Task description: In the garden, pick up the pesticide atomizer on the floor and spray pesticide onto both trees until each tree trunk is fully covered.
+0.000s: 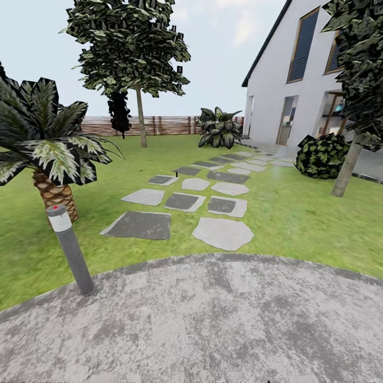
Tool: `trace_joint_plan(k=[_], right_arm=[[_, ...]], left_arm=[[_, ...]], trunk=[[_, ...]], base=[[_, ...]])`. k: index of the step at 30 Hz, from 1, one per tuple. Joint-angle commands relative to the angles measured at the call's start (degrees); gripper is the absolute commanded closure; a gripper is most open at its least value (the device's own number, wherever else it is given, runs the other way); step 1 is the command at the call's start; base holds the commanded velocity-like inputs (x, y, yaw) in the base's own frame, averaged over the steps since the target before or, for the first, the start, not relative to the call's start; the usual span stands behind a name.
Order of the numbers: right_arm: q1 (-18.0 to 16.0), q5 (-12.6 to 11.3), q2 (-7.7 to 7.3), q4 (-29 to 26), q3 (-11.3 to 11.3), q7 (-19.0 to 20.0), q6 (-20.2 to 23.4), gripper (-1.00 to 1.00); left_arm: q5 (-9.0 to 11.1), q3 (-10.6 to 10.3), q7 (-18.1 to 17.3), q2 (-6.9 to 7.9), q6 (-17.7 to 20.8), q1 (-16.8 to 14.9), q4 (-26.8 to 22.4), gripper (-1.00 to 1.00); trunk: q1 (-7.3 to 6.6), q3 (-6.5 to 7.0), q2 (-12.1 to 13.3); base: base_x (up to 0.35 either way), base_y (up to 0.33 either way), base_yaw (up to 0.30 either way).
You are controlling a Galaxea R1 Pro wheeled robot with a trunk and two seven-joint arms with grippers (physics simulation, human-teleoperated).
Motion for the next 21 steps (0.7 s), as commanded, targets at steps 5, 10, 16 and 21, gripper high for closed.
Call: trace_joint_plan(k=[5, 10, 16, 21], right_arm=[[-0.03, 0.01, 0.00, 0.05, -0.09, -0.05, -0.18, -1.00], [-0.03, 0.01, 0.00, 0.10, -0.10, -0.06, -0.18, -1.00], [-0.03, 0.07, 0.00, 0.12, -0.05, -0.06, -0.18, -1.00], [-0.03, 0.06, 0.00, 0.12, 0.04, -0.03, -0.18, -1.00]], left_arm=[[-0.10, 1.51, 0.05, 0.00, -0.25, -0.04, 0.05, -1.00], [-0.14, 2.32, 0.02, 0.00, -0.27, -0.04, 0.10, -1.00], [-0.14, 2.38, 0.01, 0.00, -0.27, -0.04, 0.12, -1.00], [-0.15, 2.38, 0.01, 0.00, -0.27, -0.04, 0.12, -1.00]], trunk=[[1.10, -1.41, -2.05], [2.20, -2.76, -4.05], [3.51, -4.38, -6.46], [4.61, -5.74, -8.46]], base=[[0.000, 0.000, 0.000], [0.000, 0.000, 0.000], [0.000, 0.000, 0.000], [0.000, 0.000, 0.000]])
